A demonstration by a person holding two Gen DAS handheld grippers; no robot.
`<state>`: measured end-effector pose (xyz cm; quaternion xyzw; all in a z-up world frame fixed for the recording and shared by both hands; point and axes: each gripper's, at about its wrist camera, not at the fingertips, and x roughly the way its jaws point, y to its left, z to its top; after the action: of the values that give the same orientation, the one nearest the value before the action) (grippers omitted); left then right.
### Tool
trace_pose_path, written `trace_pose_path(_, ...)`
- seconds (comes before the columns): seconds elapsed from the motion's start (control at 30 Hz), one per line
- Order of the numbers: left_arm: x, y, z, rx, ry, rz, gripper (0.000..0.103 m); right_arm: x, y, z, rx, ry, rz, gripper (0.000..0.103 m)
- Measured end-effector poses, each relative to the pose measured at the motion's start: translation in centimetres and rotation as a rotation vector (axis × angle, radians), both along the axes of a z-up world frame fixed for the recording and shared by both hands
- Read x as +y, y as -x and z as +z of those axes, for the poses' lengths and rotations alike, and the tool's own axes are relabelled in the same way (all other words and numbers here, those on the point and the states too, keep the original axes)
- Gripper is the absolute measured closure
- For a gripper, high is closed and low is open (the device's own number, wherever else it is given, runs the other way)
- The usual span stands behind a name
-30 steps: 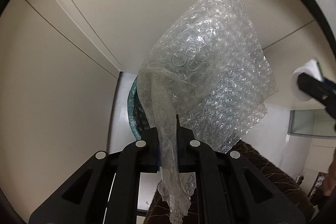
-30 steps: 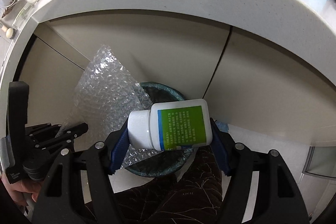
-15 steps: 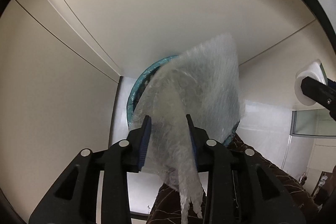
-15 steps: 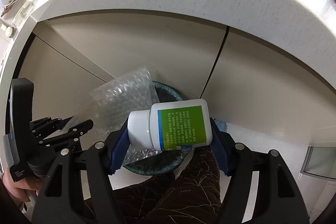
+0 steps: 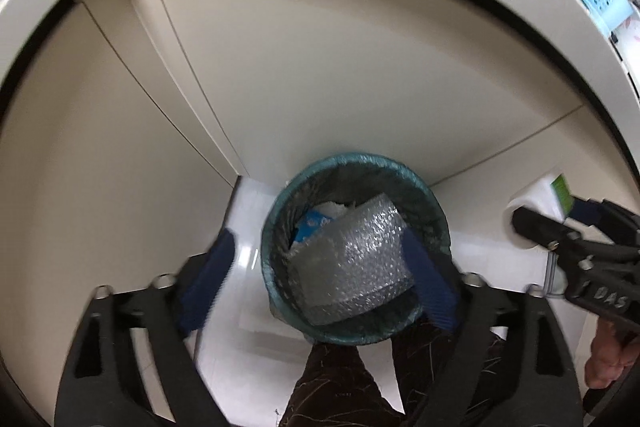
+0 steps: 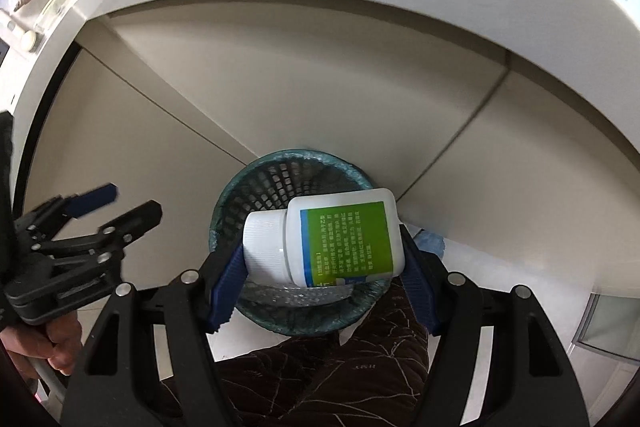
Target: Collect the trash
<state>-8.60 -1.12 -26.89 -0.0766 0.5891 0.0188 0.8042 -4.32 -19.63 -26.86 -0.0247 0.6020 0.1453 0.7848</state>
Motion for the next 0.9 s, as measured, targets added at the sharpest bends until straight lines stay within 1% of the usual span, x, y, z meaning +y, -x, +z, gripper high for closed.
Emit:
trace_pose_path(0.07, 0.3, 0.4, 0.7, -0.015, 0.008, 0.007, 0.007, 0.8, 0.1, -0.3, 0.0, -0.001, 0.018, 0.037)
trace_pose_path(0.1, 0.6, 0.5, 1.0, -0.021, 0.008, 0.014, 0.006, 1.2, 0.1, -0.4, 0.001, -0.001, 0.027, 0.037)
trace_pose_path(0.27, 1.7, 0.8, 1.5, -0.019, -0.011, 0.04, 0.006, 2.8, 0.1, -1.6, 0.017, 0.001, 0.069, 0.037)
trace_pose_path(0.4, 2.7, 1.2, 2.0, -0.009, -0.019, 0.064, 0.006, 3.6, 0.2, -2.4, 0.037, 0.005, 0.077, 0.036)
trace_pose_path(0.53, 2.9, 1.4, 1.6, -0.002, -0.021, 0.072, 0.006, 4.1, 0.4, -3.1, 0.059, 0.014, 0.08, 0.036)
trace_pose_path(0.6, 2.9, 1.4, 1.4, 0.0, -0.026, 0.077, 0.006, 4.2, 0.5, -3.2, 0.059, 0.021, 0.082, 0.031)
trace_pose_path(0.73, 3.1, 1.4, 1.4, 0.007, -0.025, 0.08, 0.006, 3.9, 0.4, -3.6, 0.046, 0.031, 0.063, 0.024)
trace_pose_path(0.77, 2.8, 1.4, 0.5, 0.009, -0.025, 0.079, 0.006, 3.7, 0.4, -3.5, 0.042, 0.034, 0.055, 0.022)
trace_pose_path(0.83, 2.7, 1.4, 0.0, 0.018, -0.025, 0.078, 0.006, 3.3, 0.4, -3.3, 0.035, 0.037, 0.04, 0.02)
trace_pose_path(0.9, 2.5, 1.3, -0.3, 0.023, -0.024, 0.075, 0.006, 2.7, 0.4, -3.3, 0.025, 0.043, 0.026, 0.014)
